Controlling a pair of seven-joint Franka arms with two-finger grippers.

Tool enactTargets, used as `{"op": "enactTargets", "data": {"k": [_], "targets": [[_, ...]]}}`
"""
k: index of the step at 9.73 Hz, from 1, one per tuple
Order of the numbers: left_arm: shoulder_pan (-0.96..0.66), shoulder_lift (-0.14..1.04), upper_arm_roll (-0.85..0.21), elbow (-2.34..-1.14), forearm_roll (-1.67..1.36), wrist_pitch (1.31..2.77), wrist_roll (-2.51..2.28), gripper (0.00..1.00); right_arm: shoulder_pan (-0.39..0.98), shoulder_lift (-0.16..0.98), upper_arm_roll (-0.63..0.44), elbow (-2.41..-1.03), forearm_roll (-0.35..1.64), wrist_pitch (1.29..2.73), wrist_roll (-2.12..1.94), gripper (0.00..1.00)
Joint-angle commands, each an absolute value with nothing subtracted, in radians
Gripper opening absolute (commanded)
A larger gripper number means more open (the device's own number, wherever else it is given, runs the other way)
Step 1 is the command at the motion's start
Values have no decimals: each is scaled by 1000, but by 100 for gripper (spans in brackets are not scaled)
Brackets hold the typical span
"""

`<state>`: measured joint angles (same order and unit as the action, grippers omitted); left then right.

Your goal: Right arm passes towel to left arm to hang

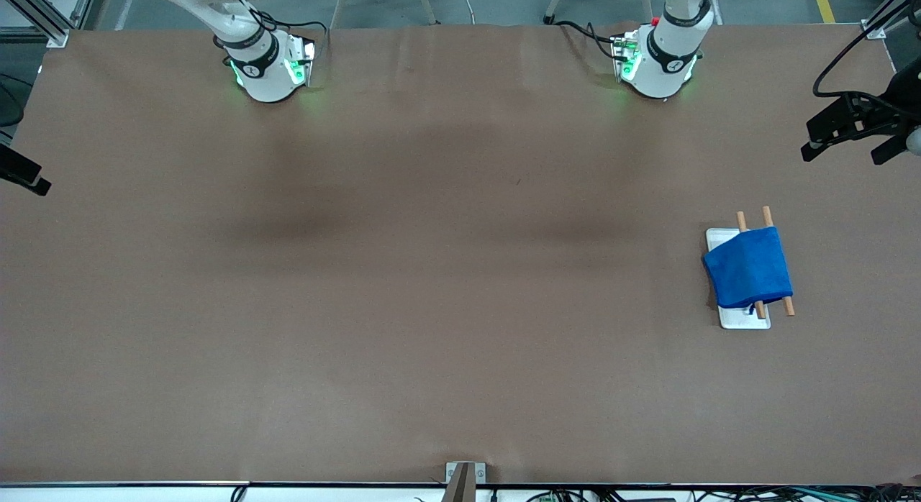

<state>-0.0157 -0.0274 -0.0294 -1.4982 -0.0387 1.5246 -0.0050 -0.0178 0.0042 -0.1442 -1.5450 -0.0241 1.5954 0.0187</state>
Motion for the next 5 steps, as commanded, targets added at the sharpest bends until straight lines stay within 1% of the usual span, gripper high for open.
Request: {"op": "enactTargets", "data": {"k": [1,5], "targets": [[-14,-18,-51,-1534,-14,1529,-28,100,-31,-6,-135,-1555,-12,1603,6,100],[-11,-23,-58,-1543,2,1532,-28,100,-31,-6,-135,-1555,-12,1612,6,100]]}}
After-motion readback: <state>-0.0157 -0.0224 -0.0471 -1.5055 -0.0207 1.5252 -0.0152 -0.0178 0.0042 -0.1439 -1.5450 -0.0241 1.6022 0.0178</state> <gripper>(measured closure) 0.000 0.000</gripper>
